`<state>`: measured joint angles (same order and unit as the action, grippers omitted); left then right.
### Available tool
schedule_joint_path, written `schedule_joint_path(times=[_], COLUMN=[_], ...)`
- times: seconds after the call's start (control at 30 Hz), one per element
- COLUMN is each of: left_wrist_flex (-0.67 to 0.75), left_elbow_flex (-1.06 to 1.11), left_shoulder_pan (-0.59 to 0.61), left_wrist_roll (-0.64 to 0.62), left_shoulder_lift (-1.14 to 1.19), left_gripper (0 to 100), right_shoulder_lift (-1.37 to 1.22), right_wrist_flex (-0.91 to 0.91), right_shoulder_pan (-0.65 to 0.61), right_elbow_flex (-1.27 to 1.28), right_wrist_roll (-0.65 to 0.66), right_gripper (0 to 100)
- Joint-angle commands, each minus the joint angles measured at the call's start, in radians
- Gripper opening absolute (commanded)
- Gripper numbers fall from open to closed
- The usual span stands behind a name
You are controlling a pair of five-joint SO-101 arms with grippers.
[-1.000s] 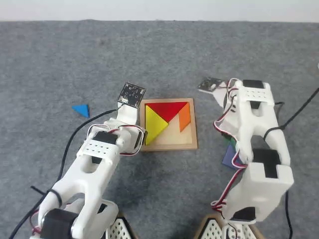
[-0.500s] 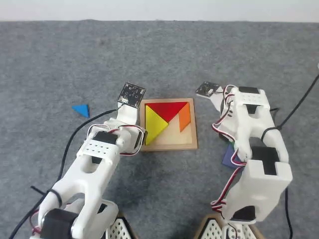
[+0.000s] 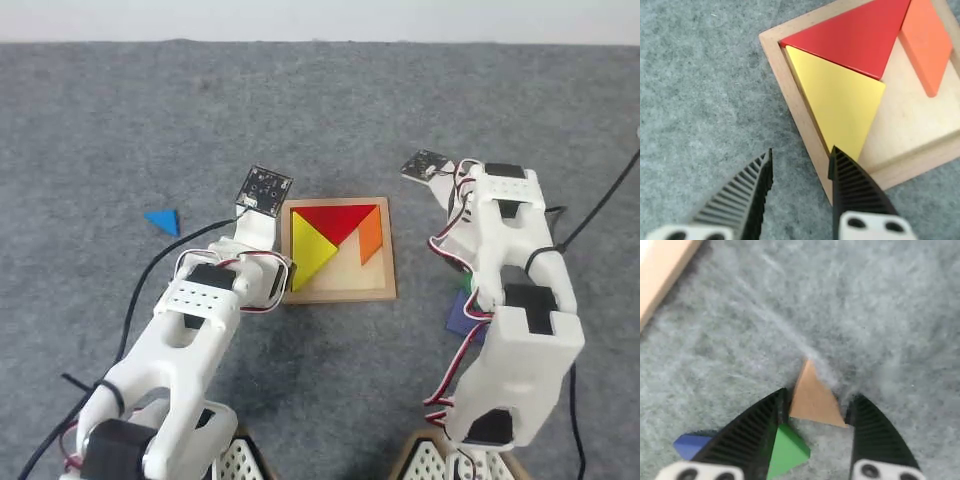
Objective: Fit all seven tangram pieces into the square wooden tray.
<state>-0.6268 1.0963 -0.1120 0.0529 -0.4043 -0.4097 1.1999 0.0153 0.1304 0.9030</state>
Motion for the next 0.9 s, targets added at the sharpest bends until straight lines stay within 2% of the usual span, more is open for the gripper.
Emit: schedule_joint_path(times=[0.0,0.27,0.6,0.63,0.7,0.83,0.87], left_wrist_flex=[0.023,0.023,0.023,0.023,0.023,0.023,0.023], left_elbow_flex=[-0.002,-0.002,-0.002,-0.002,-0.002,-0.002,-0.002], left_shoulder_pan=[-0.005,-0.005,0.002,0.002,0.002,0.002,0.002], left_wrist_roll=[0.006,0.006,0.006,0.006,0.006,0.006,0.006], left_shoulder_lift=[-0.037,-0.037,-0.037,-0.037,-0.037,-0.037,-0.037], left_gripper=[18,18,18,18,18,18,18], right_shoulder_lift=[-0.012,0.131,0.401,0.414,0.410,0.321,0.289], right_wrist_flex=[0.010,0.053,0.174,0.177,0.182,0.239,0.226], right_shoulder_pan=[-0.004,-0.051,-0.214,-0.228,-0.232,-0.128,-0.087], right_elbow_flex=[-0.012,-0.012,-0.012,-0.011,-0.009,-0.006,-0.006], right_wrist_roll=[-0.040,-0.193,-0.552,-0.551,-0.463,-0.097,-0.049], right_gripper=[18.0,18.0,17.9,17.9,18.1,21.4,24.1])
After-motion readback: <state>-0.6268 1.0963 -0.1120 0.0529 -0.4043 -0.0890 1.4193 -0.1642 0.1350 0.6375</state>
